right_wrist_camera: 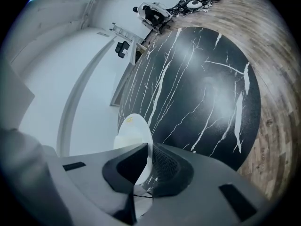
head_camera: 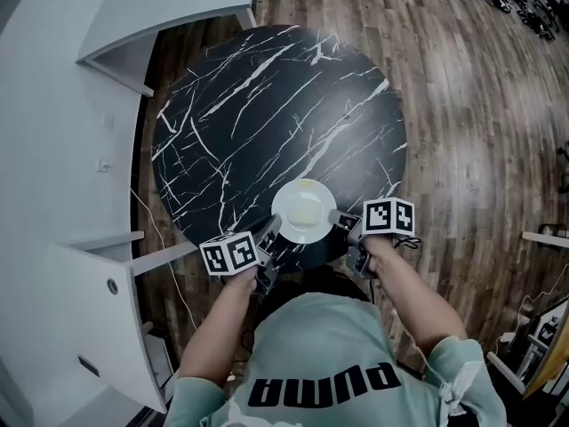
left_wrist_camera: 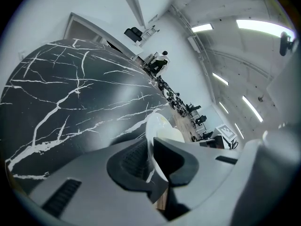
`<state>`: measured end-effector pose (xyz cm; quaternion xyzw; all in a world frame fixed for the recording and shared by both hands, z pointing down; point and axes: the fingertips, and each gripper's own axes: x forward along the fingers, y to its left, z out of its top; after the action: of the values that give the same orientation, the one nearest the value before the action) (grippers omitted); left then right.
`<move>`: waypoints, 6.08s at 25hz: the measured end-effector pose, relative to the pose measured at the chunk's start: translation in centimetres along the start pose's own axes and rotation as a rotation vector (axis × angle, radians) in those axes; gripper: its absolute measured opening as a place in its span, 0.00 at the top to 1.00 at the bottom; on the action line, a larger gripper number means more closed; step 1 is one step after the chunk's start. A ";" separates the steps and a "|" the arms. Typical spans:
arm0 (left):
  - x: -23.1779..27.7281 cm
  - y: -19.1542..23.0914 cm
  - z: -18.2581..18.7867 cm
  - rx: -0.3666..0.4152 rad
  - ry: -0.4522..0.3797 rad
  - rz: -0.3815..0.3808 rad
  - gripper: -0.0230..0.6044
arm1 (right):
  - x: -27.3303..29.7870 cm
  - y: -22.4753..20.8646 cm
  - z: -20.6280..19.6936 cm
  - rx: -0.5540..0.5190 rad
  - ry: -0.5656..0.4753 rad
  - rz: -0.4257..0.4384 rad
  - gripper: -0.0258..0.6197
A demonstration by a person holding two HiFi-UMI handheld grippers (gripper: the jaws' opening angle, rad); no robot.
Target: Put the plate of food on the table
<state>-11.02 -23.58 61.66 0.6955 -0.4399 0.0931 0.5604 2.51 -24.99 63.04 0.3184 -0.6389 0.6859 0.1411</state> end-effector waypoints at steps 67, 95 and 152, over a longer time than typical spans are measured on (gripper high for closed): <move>1.0 3.3 1.1 0.239 -0.151 0.117 0.90 | 0.8 -0.1 2.5 -0.326 -0.244 -0.131 0.88; -21.7 -8.6 -9.5 0.579 -0.402 0.092 0.95 | -10.5 13.8 -18.5 -0.809 -0.571 -0.187 0.95; -35.0 -20.3 -45.2 0.649 -0.551 0.193 0.95 | -30.8 4.1 -50.2 -1.057 -0.583 -0.158 0.95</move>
<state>-0.86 32.78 41.72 0.7903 -0.5838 0.0895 0.1631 10.49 29.51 41.80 0.4266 -0.8796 0.1479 0.1499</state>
